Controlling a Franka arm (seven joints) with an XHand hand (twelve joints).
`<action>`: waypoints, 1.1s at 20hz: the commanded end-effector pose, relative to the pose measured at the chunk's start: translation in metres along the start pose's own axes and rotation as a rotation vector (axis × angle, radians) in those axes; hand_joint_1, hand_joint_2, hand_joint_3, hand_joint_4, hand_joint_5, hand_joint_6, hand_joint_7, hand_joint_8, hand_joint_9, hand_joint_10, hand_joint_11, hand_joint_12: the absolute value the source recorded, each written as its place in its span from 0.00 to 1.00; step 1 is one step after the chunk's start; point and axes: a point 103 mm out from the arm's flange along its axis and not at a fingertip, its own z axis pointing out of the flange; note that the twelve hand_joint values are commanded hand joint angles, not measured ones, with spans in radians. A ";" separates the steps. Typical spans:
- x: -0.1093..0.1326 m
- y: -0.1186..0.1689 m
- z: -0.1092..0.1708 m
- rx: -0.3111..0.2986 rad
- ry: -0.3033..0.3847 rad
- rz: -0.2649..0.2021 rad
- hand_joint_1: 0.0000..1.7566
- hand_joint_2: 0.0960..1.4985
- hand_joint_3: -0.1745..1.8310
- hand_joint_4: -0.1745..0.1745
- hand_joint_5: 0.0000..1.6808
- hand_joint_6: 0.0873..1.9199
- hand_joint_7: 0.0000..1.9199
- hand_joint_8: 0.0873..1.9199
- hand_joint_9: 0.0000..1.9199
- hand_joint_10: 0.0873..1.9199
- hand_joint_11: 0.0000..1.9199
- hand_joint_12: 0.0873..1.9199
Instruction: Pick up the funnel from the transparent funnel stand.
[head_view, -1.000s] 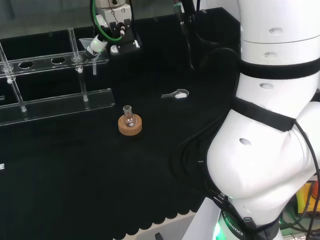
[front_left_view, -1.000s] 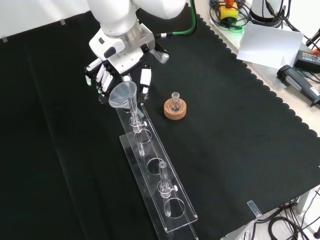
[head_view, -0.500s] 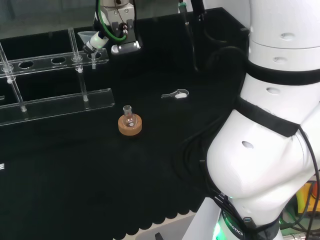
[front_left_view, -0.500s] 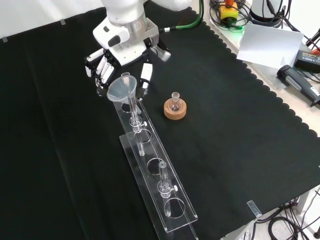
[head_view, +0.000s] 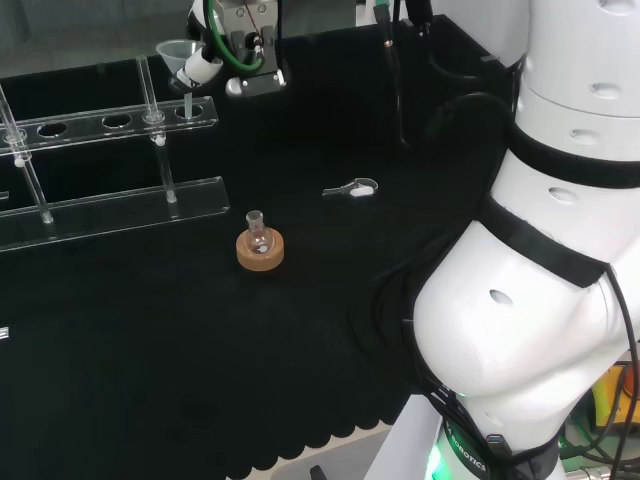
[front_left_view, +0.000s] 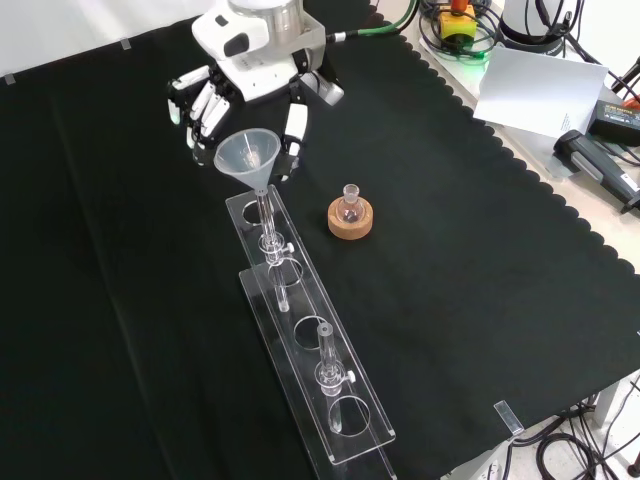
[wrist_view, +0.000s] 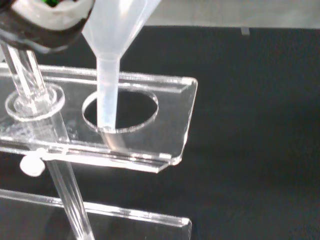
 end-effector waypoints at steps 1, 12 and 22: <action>0.000 -0.004 -0.019 -0.054 -0.004 -0.012 0.47 0.41 0.32 0.56 0.39 0.19 0.49 0.24 0.36 0.18 0.00 0.64; 0.004 -0.014 -0.056 -0.124 -0.034 -0.030 0.48 0.40 0.33 0.57 0.39 0.21 0.49 0.24 0.37 0.18 0.00 0.65; -0.003 -0.019 -0.072 -0.136 -0.062 -0.032 0.48 0.39 0.35 0.57 0.39 0.23 0.49 0.24 0.37 0.18 0.00 0.65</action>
